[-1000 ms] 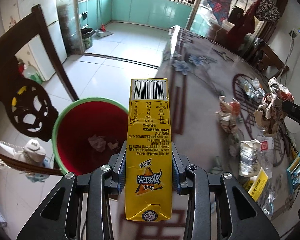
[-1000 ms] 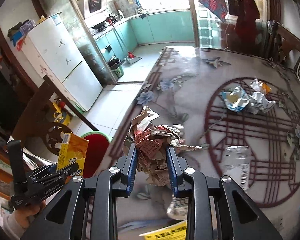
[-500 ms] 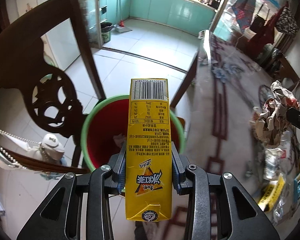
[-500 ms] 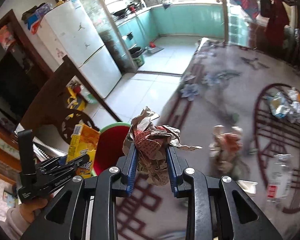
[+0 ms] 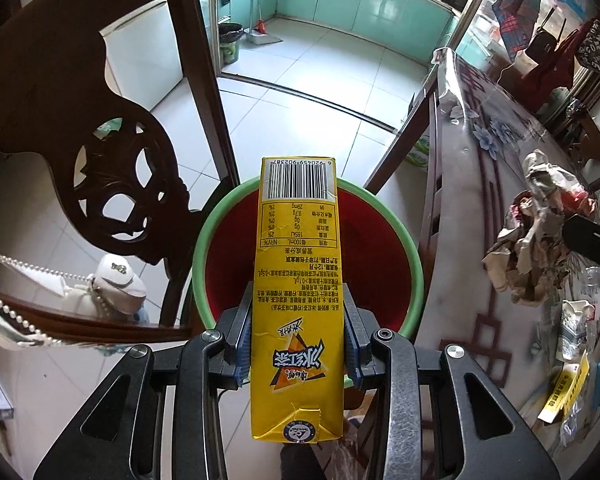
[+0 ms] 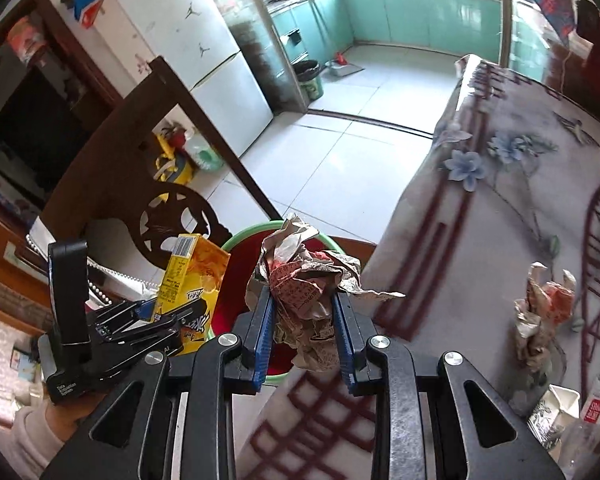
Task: Collect trash
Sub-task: 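Carry the yellow box with the left gripper and crumpled paper with the right into the bucket, then open both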
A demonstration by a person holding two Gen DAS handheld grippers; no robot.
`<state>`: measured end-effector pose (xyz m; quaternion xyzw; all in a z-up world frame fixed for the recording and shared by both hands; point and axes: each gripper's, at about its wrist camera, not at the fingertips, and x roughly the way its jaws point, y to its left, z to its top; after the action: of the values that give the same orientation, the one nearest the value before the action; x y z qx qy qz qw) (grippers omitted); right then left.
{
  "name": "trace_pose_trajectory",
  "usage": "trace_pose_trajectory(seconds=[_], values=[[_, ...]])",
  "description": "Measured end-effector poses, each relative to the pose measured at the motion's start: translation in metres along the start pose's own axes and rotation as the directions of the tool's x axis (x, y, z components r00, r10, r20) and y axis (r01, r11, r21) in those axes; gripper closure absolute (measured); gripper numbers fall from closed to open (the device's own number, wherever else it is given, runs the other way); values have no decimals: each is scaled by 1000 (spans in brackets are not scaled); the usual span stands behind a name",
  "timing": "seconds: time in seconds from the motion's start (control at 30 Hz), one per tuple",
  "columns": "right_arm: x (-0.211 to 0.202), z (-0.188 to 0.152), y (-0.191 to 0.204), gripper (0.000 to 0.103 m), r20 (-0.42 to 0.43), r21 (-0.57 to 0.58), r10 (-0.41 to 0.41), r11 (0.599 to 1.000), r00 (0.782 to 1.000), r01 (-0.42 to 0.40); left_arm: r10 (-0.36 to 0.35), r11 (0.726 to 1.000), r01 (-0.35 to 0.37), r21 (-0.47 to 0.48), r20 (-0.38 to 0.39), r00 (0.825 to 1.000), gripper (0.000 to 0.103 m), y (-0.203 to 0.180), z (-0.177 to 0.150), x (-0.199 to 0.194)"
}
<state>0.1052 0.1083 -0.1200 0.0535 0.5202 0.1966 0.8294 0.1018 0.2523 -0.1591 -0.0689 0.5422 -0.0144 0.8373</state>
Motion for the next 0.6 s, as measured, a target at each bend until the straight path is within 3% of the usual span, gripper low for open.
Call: trace_pose_trajectory(seconds=[0.6], values=[[18,12,5,77,-42,-18,15,1000,999,-16,6,1000,-6,-8,-10,1000,68,3,13,11]])
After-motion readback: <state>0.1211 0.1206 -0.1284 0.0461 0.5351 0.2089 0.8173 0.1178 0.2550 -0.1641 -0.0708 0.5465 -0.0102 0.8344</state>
